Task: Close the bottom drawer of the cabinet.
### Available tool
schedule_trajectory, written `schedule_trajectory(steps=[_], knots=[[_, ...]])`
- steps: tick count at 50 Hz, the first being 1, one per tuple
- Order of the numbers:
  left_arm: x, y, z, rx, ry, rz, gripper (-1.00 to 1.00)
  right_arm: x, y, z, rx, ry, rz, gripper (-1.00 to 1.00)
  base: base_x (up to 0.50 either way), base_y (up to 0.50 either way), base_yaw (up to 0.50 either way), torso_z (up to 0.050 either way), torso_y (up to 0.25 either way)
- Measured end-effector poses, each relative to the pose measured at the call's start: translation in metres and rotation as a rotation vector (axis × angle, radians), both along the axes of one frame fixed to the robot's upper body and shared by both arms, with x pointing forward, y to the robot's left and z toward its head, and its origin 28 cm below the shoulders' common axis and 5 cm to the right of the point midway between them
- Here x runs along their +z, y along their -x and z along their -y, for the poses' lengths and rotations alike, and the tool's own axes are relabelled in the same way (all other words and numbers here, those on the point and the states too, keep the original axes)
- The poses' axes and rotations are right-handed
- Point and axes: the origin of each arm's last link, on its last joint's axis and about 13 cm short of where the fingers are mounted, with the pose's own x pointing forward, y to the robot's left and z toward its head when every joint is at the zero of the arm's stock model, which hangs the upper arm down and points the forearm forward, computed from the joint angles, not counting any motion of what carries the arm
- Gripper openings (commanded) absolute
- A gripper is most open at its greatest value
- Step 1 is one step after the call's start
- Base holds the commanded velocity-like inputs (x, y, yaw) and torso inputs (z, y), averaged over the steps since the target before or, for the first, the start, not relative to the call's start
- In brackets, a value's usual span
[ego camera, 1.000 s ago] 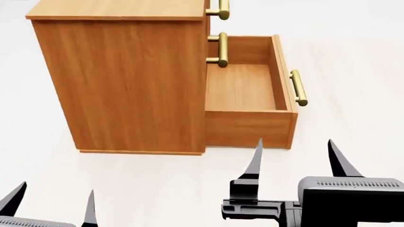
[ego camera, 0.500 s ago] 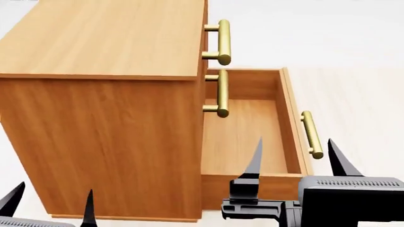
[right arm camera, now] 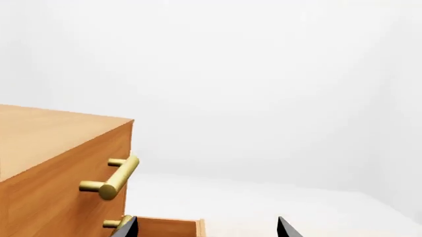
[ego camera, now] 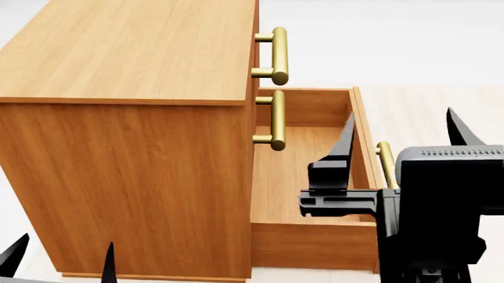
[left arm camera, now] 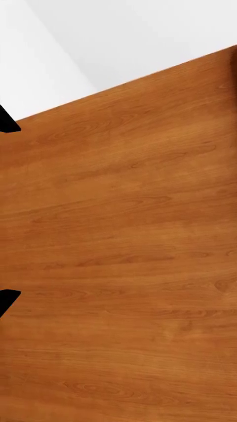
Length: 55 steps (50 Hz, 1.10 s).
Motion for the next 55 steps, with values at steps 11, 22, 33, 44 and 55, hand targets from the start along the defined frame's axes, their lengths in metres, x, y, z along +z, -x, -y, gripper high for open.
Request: schedule_trajectory(steps=[11,22,33,44,55], knots=[[-0.002,0.002,-0.001,0.003,0.002,-0.005,1.0,0.034,-0.024,0.026,-0.073,0.051,0.02,1.0,0.0,0.0,0.0,0.0,0.0],[-0.004,0.002,-0.001,0.004,0.002,-0.009,1.0,0.034,-0.044,0.061,-0.169,0.054,-0.028,1.0,0.0,0.0,0.0,0.0,0.0],[-0.005,0.002,-0.001,0.002,0.001,-0.014,1.0,0.015,-0.055,0.091,-0.244,0.061,-0.12,1.0,0.0,0.0,0.0,0.0,0.0],[-0.008,0.003,-0.001,0.001,0.001,-0.019,1.0,-0.022,-0.064,0.112,-0.261,0.065,-0.21,1.0,0.0,0.0,0.0,0.0,0.0],[-0.009,0.003,-0.002,0.001,-0.002,-0.023,1.0,-0.065,-0.068,0.121,-0.226,0.037,-0.285,1.0,0.0,0.0,0.0,0.0,0.0]])
